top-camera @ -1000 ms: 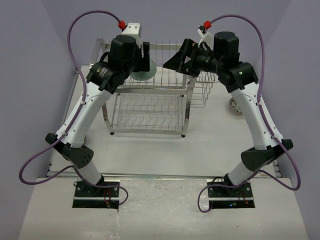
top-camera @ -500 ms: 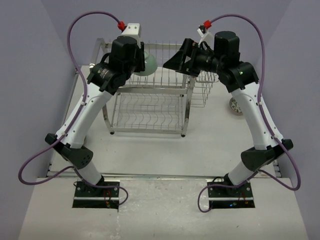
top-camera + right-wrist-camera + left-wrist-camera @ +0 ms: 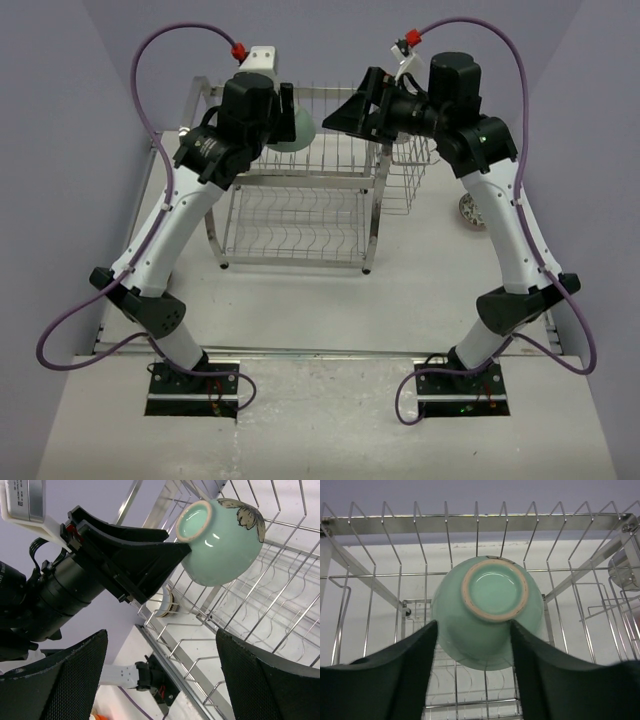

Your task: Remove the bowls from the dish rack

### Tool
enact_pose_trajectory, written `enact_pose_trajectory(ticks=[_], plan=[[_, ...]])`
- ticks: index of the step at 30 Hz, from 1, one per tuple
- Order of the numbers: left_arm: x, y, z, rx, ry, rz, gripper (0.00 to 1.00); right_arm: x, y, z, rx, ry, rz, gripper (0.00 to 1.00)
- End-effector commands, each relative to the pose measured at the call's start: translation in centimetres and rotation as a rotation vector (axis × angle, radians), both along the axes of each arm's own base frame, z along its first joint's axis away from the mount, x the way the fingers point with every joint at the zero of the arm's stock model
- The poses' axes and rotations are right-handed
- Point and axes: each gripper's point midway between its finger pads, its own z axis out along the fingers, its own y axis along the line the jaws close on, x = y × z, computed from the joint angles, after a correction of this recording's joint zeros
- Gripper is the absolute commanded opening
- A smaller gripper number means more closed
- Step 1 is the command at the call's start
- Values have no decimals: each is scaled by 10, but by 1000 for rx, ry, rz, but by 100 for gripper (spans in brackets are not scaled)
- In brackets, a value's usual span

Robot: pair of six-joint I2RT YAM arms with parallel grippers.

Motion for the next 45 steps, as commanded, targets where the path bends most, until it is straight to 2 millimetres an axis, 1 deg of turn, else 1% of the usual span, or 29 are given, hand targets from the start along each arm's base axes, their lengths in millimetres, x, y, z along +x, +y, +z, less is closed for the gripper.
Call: enact_pose_trajectory(ticks=[1,2,4,5,8,12,16,17,20,25,26,28,29,31,32,33,35,36,39,40,42,45], plan=[[-1,23,11,24,-36,90,69,-3,6,19,35,-44,43,89],[0,22,14,26,-44,89,72,-2,7,19,36,-43,44,89],[5,17,11,31,-37,71,77,1,9,20,41,-39,48,89],[6,14,12,29,-38,63,78,1,10,19,44,-32,49,89],[12,2,5,25,-31,17,80,3,11,18,47,-27,50,89],[19,-6,-1,27,-27,-13,81,3,12,17,47,-24,49,89],[25,-13,1,11,-37,-23,81,4,12,15,39,-22,45,89],[28,-15,-3,14,-32,-23,81,3,12,15,39,-21,46,89],[33,-14,-8,26,-24,-2,82,3,11,16,40,-25,42,89],[35,-12,-17,31,-1,20,81,3,11,16,36,-26,41,89],[34,-11,-16,32,0,27,80,3,11,15,35,-24,42,89],[32,-7,-19,36,10,46,75,3,10,15,34,-26,40,89],[30,-4,-16,32,5,53,71,4,10,15,33,-25,37,89],[26,-1,-17,30,11,65,68,5,11,14,33,-22,36,89],[23,2,-12,21,2,66,63,6,11,14,33,-24,35,89],[21,3,-16,22,9,70,61,6,11,12,33,-17,36,89],[17,6,-12,12,-2,73,58,7,12,11,33,-11,40,89],[15,7,-13,13,1,73,58,7,13,10,33,-11,41,89],[12,8,-23,23,22,75,55,8,13,9,32,-8,41,89],[12,9,-24,21,27,77,55,7,13,10,33,-12,42,89],[11,8,-27,23,34,73,50,7,13,10,32,-8,41,89],[9,9,-32,27,43,73,48,5,15,10,35,-6,61,89]])
